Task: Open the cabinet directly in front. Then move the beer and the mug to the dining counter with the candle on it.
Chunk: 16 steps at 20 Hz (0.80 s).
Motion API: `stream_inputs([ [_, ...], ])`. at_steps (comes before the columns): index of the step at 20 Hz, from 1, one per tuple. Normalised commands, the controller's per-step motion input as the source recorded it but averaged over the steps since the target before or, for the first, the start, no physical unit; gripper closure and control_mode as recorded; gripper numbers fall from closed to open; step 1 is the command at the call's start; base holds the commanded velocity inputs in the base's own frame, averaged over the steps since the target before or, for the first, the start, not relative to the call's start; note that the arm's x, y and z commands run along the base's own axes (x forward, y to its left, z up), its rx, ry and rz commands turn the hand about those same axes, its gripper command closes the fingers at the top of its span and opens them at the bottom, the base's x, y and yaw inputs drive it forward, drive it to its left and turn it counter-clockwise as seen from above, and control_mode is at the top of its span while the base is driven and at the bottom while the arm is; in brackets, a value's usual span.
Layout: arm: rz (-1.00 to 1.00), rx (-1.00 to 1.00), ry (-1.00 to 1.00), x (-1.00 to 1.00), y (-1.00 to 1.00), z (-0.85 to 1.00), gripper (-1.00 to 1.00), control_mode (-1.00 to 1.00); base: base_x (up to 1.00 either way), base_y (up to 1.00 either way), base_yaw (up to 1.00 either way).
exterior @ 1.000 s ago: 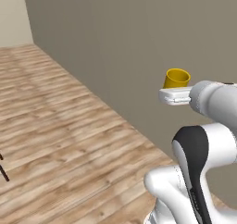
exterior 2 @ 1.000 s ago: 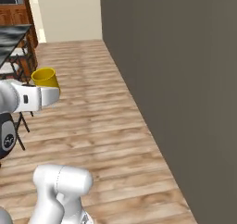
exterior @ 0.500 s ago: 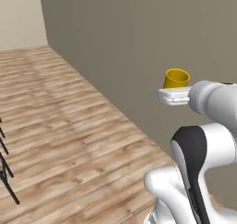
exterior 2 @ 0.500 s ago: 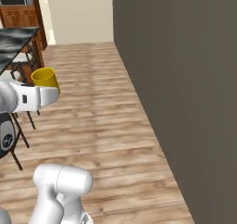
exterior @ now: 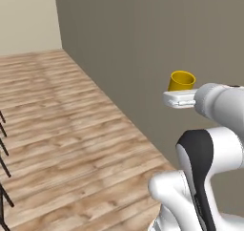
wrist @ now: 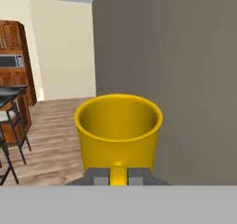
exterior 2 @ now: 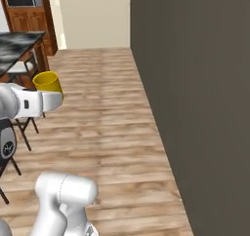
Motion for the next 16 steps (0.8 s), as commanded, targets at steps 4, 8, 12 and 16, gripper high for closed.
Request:
stream_inputs([
  [4, 0.0, 0.0, 0.0, 0.0, 0.0, 0.0, 1.0, 1.0, 1.0, -0.21, 0.1],
  [8, 0.0, 0.0, 0.0, 0.0, 0.0, 0.0, 1.0, 1.0, 0.97, -0.18, 0.06],
  [12, 0.0, 0.0, 0.0, 0.0, 0.0, 0.0, 1.0, 1.0, 0.94, -0.11, 0.0],
  [16, 0.0, 0.0, 0.0, 0.0, 0.0, 0.0, 1.0, 1.0, 1.0, -0.26, 0.0],
])
